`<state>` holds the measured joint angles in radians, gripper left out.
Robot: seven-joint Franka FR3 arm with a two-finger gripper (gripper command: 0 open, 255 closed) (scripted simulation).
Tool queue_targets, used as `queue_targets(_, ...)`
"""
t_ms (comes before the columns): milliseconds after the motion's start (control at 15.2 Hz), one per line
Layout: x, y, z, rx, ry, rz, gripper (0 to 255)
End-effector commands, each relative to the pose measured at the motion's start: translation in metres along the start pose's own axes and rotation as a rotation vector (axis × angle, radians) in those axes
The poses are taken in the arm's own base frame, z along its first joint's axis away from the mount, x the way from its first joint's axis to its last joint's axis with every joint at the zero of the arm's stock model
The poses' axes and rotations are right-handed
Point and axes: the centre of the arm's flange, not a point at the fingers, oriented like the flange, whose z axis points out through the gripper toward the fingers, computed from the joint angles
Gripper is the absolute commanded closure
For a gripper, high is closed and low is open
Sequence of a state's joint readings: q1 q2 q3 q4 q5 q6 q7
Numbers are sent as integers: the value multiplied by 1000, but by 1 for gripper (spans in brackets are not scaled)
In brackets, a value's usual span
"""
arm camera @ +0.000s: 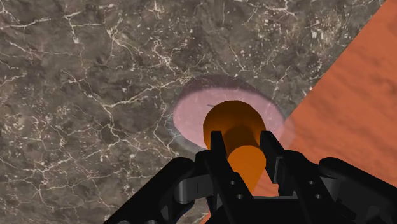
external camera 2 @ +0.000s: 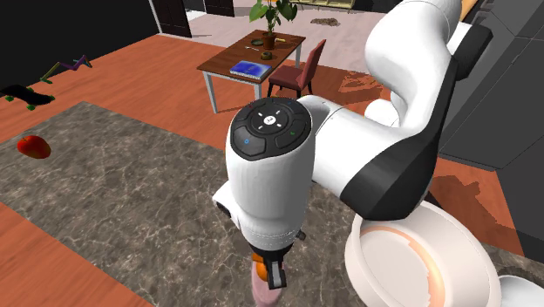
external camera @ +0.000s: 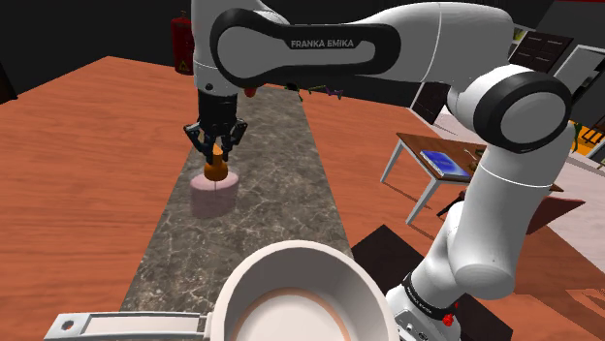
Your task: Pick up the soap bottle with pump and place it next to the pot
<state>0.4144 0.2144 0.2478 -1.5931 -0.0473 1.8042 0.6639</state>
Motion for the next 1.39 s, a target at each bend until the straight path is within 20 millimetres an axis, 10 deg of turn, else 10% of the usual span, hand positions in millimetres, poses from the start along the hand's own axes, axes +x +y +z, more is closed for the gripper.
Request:
queue_targets(0,-1,-1,10,1,1,0,255)
queue_targets(1320,0,0,94,1,1,0,255)
